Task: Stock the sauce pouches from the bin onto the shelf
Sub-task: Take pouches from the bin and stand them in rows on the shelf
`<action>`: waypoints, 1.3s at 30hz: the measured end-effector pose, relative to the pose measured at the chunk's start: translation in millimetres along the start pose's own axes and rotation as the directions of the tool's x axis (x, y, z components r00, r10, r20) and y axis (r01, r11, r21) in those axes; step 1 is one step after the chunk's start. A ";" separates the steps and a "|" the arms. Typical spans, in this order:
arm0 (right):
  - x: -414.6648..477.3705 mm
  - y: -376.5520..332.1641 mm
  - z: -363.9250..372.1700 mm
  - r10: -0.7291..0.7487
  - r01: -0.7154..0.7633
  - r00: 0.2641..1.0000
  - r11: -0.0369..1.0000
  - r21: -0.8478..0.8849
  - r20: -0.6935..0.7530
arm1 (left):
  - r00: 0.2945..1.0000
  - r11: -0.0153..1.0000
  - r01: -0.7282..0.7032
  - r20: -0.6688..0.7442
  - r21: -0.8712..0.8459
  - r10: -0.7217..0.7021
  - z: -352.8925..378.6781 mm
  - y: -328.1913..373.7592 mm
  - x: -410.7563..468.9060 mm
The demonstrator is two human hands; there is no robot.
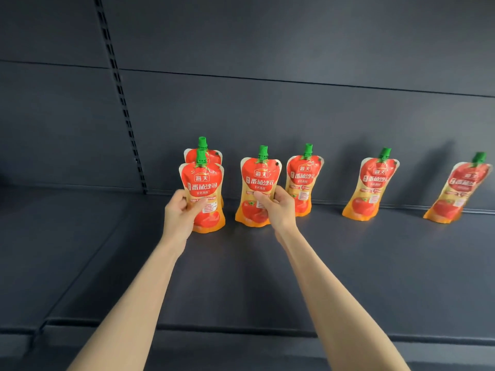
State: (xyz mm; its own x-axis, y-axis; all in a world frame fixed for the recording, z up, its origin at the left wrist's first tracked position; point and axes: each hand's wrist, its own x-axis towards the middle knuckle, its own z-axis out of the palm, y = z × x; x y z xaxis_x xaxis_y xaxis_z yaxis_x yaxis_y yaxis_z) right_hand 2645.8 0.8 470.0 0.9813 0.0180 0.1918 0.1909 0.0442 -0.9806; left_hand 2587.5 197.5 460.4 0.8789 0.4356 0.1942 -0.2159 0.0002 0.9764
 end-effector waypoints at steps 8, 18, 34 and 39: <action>19.9 14.8 10.9 -0.008 0.010 1.000 0.997 -0.080 0.022 | 0.987 1.000 -0.001 0.158 0.024 -0.002 -12.1 -14.3 25.4; 14.7 36.6 11.1 -0.072 0.056 0.997 0.932 -0.359 -0.032 | 0.987 0.994 -0.025 0.158 0.109 0.007 -15.3 -28.0 24.6; 12.5 37.3 19.5 -0.025 0.007 0.999 0.854 -0.520 -0.028 | 0.982 0.974 -0.024 0.190 0.225 -0.020 -17.6 -30.1 27.6; 8.7 32.2 19.8 0.006 -0.025 0.999 0.834 -0.551 -0.037 | 0.980 0.969 0.006 0.190 0.246 -0.054 -16.2 -23.7 22.9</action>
State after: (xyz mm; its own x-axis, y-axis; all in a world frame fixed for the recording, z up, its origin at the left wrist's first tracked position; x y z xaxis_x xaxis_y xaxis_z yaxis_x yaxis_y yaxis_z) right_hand 2660.0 22.2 440.9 0.9826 -0.0185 0.1847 0.1491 -0.5142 -0.8446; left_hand 2605.8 222.0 440.1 0.9541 0.2561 0.1553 -0.0993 -0.2188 0.9707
